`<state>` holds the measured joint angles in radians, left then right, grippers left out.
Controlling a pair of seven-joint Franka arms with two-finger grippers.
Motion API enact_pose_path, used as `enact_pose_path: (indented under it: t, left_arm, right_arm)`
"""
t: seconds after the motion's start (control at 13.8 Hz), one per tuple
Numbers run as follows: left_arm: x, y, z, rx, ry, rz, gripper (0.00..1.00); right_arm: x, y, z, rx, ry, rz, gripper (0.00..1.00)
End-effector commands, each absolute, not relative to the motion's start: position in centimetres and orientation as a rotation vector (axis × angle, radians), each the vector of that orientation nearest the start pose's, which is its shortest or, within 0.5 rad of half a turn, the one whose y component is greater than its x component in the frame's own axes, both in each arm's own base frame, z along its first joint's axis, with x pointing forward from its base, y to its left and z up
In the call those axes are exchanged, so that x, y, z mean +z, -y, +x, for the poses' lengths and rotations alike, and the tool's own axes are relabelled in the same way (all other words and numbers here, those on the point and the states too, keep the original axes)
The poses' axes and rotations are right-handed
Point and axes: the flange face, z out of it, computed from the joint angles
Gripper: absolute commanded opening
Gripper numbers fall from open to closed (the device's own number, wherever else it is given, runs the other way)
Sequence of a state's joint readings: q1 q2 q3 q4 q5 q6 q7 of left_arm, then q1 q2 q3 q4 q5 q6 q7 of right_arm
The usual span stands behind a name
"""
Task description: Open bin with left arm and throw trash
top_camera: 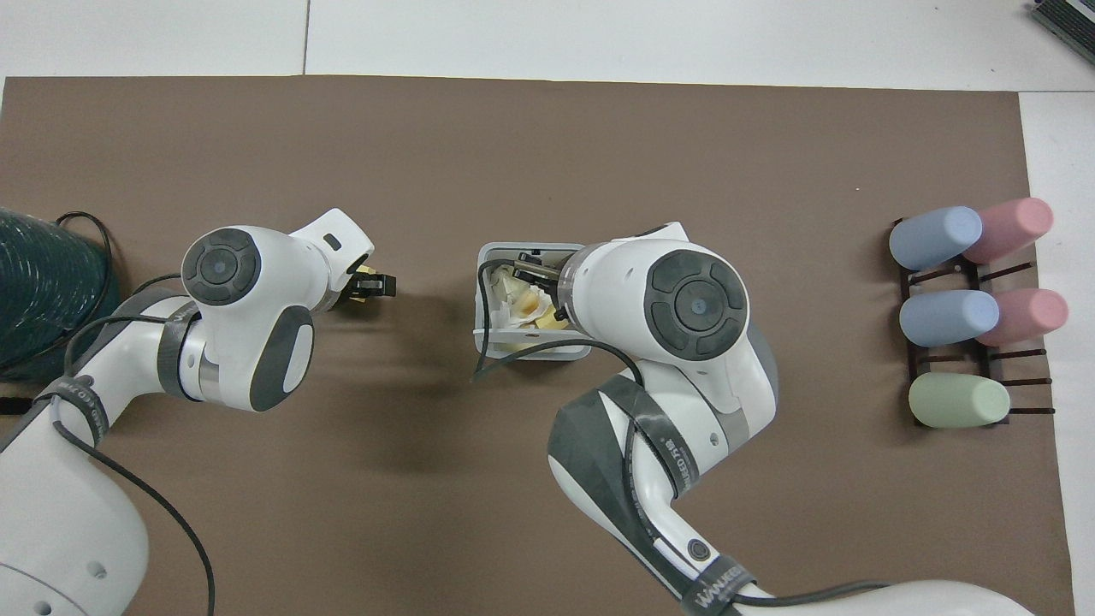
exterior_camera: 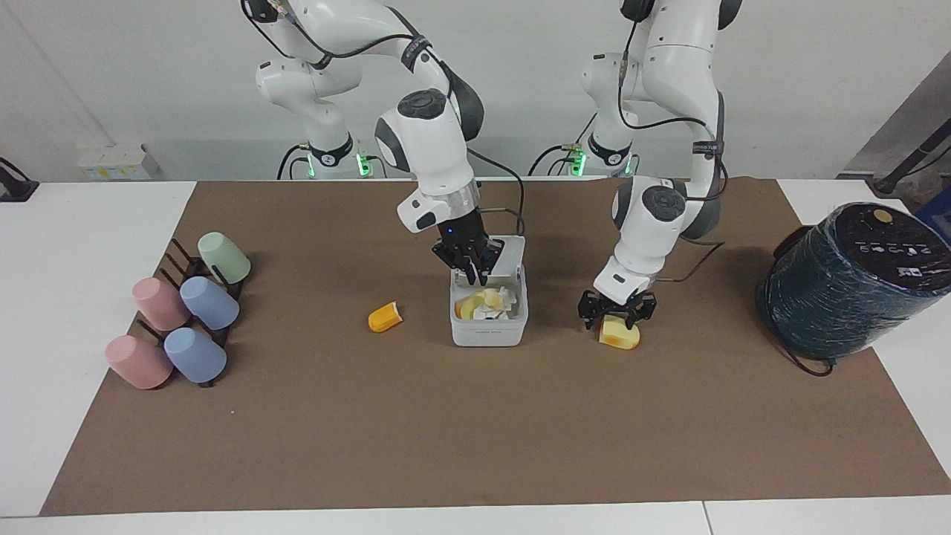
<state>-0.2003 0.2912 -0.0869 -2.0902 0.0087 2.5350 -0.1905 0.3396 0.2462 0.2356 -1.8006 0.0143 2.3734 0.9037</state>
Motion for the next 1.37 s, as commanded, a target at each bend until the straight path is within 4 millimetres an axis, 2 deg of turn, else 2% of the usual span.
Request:
enact_pose_path:
  t: [0.0, 0.07, 0.14, 0.22, 0.29, 0.36, 0.43, 0.65, 0.94, 1.08, 1.3]
  left_arm:
    - [29.1, 16.3, 56.9, -0.237, -0.172, -3.179, 0.13]
    - [29.3, 16.4, 57.1, -0.237, -0.17, -3.179, 0.03]
    - [29.5, 16.3, 57.3, -0.24, -0.165, -3.179, 0.0]
    - [29.9, 16.4, 57.7, -0.249, -0.159, -3.181, 0.0]
    - [30.7, 16.6, 58.3, -0.254, -0.159, -3.181, 0.0]
    - [31.9, 17.0, 59.0, -0.242, -0.155, -3.181, 0.0]
    - [33.3, 17.5, 59.6, -0.22, -0.159, -3.179, 0.0]
    - [37.5, 19.5, 60.1, -0.125, -0.113, -3.176, 0.0]
    - [41.2, 27.3, 57.2, -0.086, 0.029, -3.18, 0.0]
    - [43.0, 30.6, 56.3, -0.092, 0.1, -3.192, 0.0]
    - [44.2, 34.8, 54.8, -0.136, 0.219, -3.218, 0.0]
  right_arm:
    - [45.4, -34.2, 56.7, -0.279, -0.553, -2.785, 0.61]
    - [45.2, -33.6, 57.1, -0.286, -0.549, -2.796, 0.61]
    - [44.8, -32.6, 57.7, -0.291, -0.552, -2.806, 0.63]
    - [44.0, -31.4, 58.1, -0.293, -0.524, -2.83, 0.7]
    - [43.6, -30.0, 58.7, -0.298, -0.492, -2.852, 0.8]
    - [42.7, -28.1, 59.1, -0.294, -0.47, -2.876, 0.95]
    - [42.1, -26.6, 59.4, -0.291, -0.443, -2.897, 1.0]
    - [39.7, -24.4, 59.3, -0.258, -0.451, -2.946, 1.0]
    - [34.3, -20.7, 57.6, -0.216, -0.425, -3.074, 1.0]
    - [33.0, -18.1, 57.1, -0.204, -0.448, -3.108, 1.0]
    - [31.4, -18.3, 55.5, -0.204, -0.443, -3.102, 1.0]
